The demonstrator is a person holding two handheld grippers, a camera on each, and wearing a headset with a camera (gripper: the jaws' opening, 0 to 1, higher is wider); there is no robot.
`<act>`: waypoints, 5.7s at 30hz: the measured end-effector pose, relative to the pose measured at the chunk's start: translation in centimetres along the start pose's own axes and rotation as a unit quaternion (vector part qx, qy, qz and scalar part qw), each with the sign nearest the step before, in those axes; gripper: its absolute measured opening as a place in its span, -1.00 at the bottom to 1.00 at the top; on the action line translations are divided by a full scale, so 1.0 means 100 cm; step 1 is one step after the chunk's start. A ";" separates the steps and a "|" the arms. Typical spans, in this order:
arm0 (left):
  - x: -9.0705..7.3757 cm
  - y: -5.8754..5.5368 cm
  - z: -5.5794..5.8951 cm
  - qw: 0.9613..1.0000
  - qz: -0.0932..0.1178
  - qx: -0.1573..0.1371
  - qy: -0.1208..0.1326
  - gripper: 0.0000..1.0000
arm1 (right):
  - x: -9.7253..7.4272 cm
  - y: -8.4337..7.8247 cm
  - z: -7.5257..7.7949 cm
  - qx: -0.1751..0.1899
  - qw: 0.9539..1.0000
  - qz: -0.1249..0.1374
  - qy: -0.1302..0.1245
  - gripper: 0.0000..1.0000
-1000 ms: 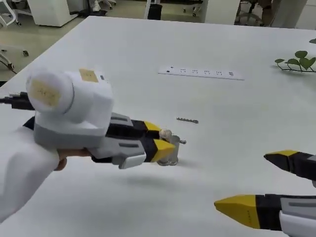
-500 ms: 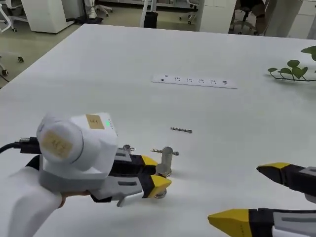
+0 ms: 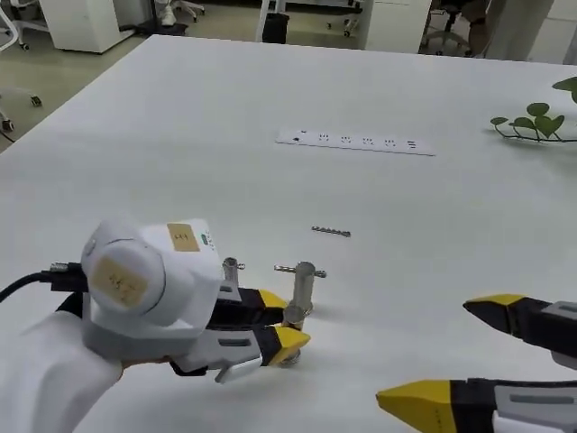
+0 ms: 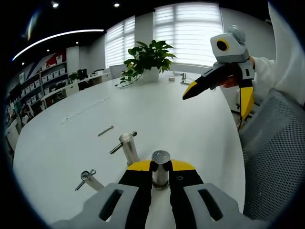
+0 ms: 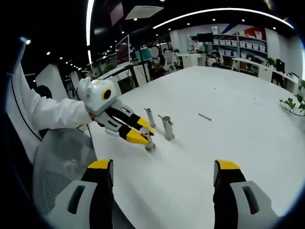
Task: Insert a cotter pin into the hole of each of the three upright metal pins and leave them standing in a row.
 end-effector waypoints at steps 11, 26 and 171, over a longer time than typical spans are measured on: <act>0.005 0.000 0.000 1.000 0.001 -0.002 0.003 -0.81 | 0.000 -0.002 0.000 -0.004 1.000 -0.011 0.001 0.69; 0.003 -0.002 0.001 1.000 0.007 0.005 0.011 -0.79 | -0.001 -0.001 -0.001 -0.002 1.000 -0.010 -0.001 0.68; -0.079 -0.007 0.027 0.982 0.028 -0.183 0.033 0.70 | 0.198 0.109 0.124 -0.358 0.855 -0.372 0.031 -1.00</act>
Point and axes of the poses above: the centre of the closed fingertips' face, and the gripper's own axes: x roughly forward along the fingers, z roughly to its right, y roughly out of its top, the point moved 5 cm from there along -x, roughly backward along the fingers, and after that the axes turned 11 degrees about x, right-handed, at the moved point
